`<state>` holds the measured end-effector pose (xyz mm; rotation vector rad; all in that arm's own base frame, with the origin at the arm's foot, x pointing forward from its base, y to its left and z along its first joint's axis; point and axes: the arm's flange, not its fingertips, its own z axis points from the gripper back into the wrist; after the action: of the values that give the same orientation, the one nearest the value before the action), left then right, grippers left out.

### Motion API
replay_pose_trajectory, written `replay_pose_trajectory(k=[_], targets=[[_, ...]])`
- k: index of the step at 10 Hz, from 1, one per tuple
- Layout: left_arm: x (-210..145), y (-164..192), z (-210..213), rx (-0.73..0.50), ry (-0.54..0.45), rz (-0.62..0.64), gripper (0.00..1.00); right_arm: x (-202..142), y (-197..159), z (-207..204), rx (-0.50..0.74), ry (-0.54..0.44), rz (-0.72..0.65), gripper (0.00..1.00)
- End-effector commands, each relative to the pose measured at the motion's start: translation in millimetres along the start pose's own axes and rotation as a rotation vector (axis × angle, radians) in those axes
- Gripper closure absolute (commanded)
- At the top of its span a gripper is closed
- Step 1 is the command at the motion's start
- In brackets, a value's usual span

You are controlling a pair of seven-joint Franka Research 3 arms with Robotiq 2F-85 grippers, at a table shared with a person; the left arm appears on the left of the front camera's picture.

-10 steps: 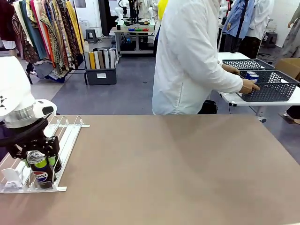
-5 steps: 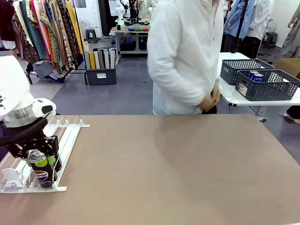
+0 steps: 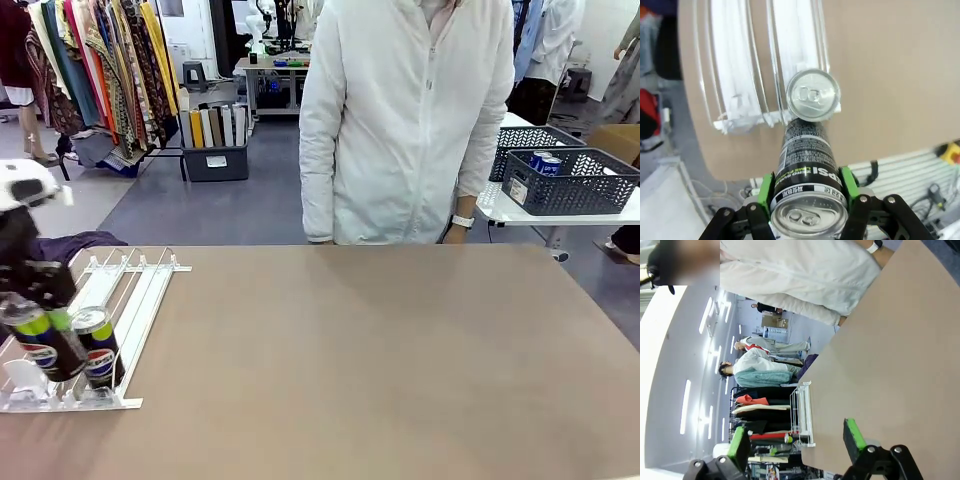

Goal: Retrieve and store the cans from the dispenser.
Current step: Pick up one can from the Automatic Can Dispenser and place it in the middle of the table.

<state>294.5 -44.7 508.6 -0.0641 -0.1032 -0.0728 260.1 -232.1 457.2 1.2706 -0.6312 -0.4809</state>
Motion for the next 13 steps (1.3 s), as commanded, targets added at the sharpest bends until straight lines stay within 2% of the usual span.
replay_pose_trajectory(k=[1, 3, 4, 5, 10, 11, 13], targets=[[-47.2, 3.8, 21.3, -0.085, -0.11, -0.122, 1.0, 1.7, 3.6, -1.7, 0.028, -0.013, 0.006, 0.0], [-60.4, 13.0, 32.3, -0.202, -0.209, -0.121, 1.0, 1.7, 3.6, -1.7, 0.028, -0.013, 0.006, 0.0], [-61.6, 27.5, 33.8, -0.266, -0.212, -0.072, 1.0, 1.7, 3.6, -1.7, 0.028, -0.013, 0.006, 0.0], [-46.9, 2.5, 60.9, -0.106, -0.158, -0.108, 1.0, 1.7, 3.6, -1.7, 0.028, -0.013, 0.006, 0.0], [-46.8, -0.4, 57.4, -0.121, -0.148, -0.102, 1.0, 1.7, 3.6, -1.7, 0.028, -0.013, 0.006, 0.0], [-36.1, -23.7, 59.8, -0.133, -0.181, -0.117, 1.0, 1.7, 3.6, -1.7, 0.028, -0.013, 0.006, 0.0], [11.3, -116.2, 61.9, -0.085, -0.211, -0.238, 1.0, 1.7, 3.6, -1.7, 0.028, -0.013, 0.006, 0.0]])
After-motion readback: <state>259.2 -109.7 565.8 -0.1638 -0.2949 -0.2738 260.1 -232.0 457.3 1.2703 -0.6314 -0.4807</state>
